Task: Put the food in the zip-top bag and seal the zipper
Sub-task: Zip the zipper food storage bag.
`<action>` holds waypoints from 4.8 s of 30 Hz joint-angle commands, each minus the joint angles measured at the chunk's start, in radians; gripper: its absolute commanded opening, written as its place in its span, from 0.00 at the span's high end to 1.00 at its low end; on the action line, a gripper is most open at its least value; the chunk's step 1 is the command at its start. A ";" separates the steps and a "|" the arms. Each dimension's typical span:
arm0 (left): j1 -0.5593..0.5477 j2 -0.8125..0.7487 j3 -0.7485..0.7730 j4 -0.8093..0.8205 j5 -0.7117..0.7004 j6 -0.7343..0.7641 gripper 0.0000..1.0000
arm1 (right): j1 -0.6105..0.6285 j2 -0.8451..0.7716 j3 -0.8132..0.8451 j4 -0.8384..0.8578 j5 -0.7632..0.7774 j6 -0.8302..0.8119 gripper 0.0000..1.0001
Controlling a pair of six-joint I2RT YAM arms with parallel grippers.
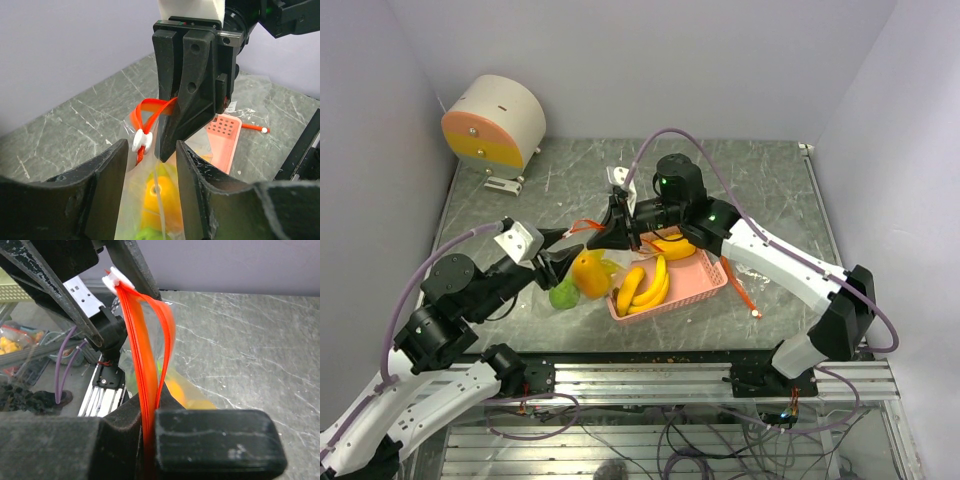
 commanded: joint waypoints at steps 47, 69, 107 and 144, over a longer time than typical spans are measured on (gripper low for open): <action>0.004 -0.011 0.036 0.065 0.002 0.146 0.93 | 0.009 0.009 0.050 -0.125 -0.130 -0.129 1.00; 0.004 0.024 0.049 -0.103 0.150 0.139 0.93 | -0.001 -0.073 0.017 -0.073 -0.055 -0.225 0.59; 0.004 0.028 0.099 -0.167 0.094 0.069 0.93 | 0.067 -0.029 0.022 0.342 -0.180 0.074 0.60; 0.004 0.012 0.116 -0.174 0.075 0.062 0.93 | 0.071 -0.016 0.007 0.236 -0.028 0.027 1.00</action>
